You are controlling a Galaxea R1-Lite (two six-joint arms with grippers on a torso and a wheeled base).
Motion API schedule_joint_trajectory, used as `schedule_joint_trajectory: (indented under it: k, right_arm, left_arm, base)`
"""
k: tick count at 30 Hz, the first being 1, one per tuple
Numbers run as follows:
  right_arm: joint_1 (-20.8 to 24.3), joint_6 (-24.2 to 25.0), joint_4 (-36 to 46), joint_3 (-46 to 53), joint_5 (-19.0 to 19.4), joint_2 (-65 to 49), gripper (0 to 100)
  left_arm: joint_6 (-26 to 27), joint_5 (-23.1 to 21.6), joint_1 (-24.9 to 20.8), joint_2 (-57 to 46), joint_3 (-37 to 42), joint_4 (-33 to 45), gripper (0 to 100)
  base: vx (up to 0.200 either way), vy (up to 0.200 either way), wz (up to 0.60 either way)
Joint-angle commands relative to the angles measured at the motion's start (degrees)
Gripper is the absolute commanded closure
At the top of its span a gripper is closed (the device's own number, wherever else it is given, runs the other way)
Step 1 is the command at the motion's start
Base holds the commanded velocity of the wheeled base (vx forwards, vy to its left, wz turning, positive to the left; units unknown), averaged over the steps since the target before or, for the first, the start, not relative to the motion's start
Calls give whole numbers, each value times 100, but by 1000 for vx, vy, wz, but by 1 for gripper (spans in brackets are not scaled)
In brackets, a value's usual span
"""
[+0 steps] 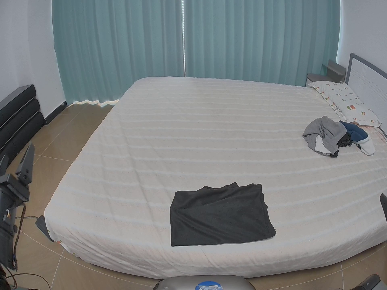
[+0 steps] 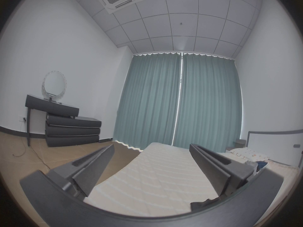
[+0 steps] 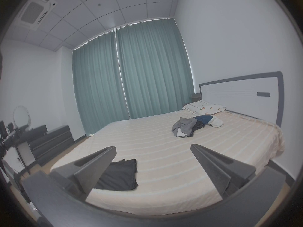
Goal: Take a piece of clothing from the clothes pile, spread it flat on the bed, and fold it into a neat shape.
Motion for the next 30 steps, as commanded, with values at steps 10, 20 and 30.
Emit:
schedule_joint_trajectory:
  k: [10, 20, 30]
  right_arm:
    - [-441, -1003, 1612, 71, -368, -2079, 0]
    - [-889, -1346, 2376, -527, -702, -1903, 0]
    - [-731, -1390, 2684, -729, -377, -1912, 0]
  left_arm:
    - [436, 125, 974, -5336, -360, 5852, 0]
    - [269, 231, 894, -5538, -976, 6695, 0]
    - [49, 240, 1000, -5353, -1714, 8022, 0]
  base:
    - [0, 0, 0]
    - [0, 0, 0]
    - [0, 0, 0]
